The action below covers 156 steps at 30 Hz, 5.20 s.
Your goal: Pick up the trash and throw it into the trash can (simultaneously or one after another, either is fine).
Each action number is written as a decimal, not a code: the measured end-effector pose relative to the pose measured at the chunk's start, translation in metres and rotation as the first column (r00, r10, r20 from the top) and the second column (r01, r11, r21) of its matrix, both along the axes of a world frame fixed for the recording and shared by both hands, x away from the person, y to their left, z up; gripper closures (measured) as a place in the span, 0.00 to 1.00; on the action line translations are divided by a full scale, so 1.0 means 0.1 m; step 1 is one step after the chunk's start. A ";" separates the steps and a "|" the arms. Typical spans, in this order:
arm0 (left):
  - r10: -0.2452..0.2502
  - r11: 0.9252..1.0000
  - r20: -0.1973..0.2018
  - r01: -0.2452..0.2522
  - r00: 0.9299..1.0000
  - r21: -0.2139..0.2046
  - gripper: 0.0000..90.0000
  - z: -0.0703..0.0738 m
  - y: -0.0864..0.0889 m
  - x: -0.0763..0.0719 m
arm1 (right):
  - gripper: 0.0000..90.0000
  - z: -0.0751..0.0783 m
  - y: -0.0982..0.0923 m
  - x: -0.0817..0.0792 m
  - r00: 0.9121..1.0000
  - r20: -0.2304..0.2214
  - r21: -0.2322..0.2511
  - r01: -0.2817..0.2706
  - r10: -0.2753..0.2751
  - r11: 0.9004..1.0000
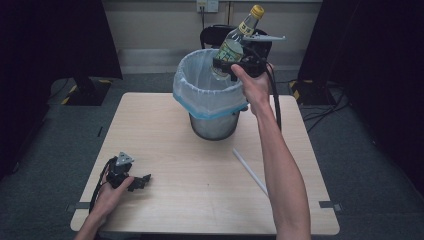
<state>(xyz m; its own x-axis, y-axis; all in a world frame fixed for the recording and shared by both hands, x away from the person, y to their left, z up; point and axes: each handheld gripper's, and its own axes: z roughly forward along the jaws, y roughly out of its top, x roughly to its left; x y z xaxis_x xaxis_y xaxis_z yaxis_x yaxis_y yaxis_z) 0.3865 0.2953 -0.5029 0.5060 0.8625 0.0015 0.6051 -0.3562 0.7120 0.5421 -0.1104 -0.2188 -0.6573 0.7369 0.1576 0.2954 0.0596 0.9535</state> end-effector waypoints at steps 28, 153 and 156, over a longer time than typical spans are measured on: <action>-0.003 1.000 -0.002 0.003 1.000 -0.003 0.00 0.00 0.00 0.00 | 0.26 0.02 -0.32 -0.19 0.999 0.044 0.051 0.011 -0.014 0.999; 0.005 1.000 0.000 -0.005 1.000 -0.005 0.00 0.00 -0.01 -0.01 | 0.82 -2.67 -1.24 -2.21 0.942 -0.309 -0.453 -0.024 -0.131 0.891; 0.005 1.000 0.000 -0.005 1.000 -0.005 0.00 0.00 -0.01 -0.01 | 0.83 -2.66 -1.24 -2.21 0.939 -0.314 -0.452 -0.019 -0.139 0.892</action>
<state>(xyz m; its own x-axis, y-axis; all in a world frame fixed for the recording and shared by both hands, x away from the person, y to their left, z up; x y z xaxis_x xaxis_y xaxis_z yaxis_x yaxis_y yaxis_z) 0.3858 0.2945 -0.5032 0.5016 0.8651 -0.0026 0.6070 -0.3498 0.7136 0.3211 -0.2344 -0.4852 -0.5773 0.8165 0.0050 0.6031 0.4223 0.6767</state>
